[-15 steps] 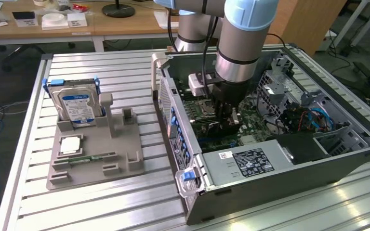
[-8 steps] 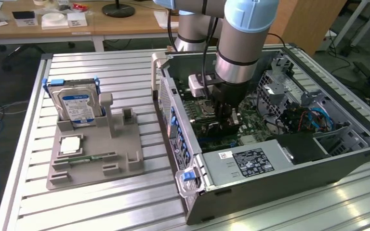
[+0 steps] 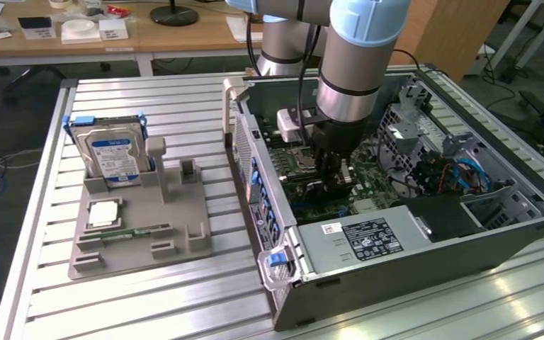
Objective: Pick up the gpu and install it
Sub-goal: 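Insert the gpu into the slot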
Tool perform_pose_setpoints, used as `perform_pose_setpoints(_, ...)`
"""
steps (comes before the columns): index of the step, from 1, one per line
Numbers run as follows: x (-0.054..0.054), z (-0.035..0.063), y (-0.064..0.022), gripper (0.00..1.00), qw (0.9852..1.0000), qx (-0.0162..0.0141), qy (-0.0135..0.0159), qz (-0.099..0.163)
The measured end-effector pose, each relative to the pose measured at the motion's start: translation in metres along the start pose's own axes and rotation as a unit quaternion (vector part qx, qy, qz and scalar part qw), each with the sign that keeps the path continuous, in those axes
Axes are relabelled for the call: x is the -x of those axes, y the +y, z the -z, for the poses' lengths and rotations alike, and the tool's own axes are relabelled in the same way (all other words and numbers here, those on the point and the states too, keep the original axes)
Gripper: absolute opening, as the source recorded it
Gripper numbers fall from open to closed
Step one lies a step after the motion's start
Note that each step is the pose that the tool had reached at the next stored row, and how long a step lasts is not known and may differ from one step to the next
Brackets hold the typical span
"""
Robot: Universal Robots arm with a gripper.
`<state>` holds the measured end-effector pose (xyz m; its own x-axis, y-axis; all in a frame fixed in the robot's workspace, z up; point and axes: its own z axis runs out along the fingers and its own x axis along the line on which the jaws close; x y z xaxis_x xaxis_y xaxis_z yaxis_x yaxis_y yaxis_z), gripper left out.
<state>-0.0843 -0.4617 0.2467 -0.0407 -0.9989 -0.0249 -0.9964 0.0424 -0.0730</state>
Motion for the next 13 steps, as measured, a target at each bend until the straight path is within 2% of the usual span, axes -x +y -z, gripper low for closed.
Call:
perform_pose_setpoints(2, 0.0001, -0.0001, -0.0011, 0.34, 1.0, 0.0064, 0.0002, 0.0)
perform_pose_setpoints(5, 0.0001, -0.0001, -0.0025, 0.34, 0.9998, 0.0204, 0.0008, -0.001)
perform_pose_setpoints(6, 0.0001, -0.0001, -0.0027, 0.34, 0.9997, 0.0237, 0.001, -0.001)
perform_pose_setpoints(13, 0.0001, -0.0001, -0.0027, 0.34, 0.9997, 0.0243, 0.0009, -0.001)
